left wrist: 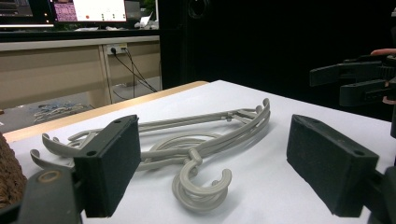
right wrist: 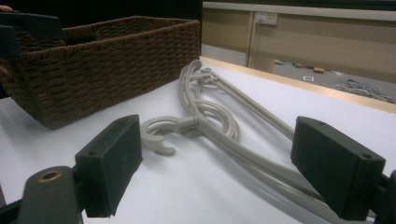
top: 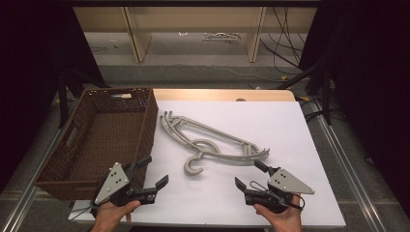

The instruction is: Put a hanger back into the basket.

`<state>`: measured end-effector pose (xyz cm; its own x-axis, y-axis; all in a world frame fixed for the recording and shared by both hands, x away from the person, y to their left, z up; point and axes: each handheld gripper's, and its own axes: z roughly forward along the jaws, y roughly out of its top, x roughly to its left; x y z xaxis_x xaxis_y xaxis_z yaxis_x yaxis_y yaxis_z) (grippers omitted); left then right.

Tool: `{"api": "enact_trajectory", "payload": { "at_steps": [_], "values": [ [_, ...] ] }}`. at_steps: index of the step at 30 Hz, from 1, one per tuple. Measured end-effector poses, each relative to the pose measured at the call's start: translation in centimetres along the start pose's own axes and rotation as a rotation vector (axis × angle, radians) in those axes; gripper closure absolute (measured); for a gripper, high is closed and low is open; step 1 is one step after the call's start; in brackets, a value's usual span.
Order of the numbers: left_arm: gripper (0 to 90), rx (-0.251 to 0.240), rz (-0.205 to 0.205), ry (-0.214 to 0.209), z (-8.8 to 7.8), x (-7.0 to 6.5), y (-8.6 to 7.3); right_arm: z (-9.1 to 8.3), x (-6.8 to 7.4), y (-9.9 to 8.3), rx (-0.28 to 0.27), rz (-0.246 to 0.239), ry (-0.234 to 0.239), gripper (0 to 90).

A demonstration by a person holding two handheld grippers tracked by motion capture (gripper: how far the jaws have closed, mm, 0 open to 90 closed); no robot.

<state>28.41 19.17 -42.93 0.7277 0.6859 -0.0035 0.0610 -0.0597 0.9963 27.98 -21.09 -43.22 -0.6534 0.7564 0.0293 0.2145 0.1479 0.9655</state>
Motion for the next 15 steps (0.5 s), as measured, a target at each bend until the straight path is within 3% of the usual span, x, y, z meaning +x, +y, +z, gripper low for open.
{"api": "enact_trajectory", "payload": {
  "at_steps": [15],
  "values": [
    [18.3, 0.0, -0.011, -0.003, -0.04, -0.2, 0.01, 0.18, -0.26, 0.13, 0.012, -0.027, 0.005, 18.1]
  ]
}}
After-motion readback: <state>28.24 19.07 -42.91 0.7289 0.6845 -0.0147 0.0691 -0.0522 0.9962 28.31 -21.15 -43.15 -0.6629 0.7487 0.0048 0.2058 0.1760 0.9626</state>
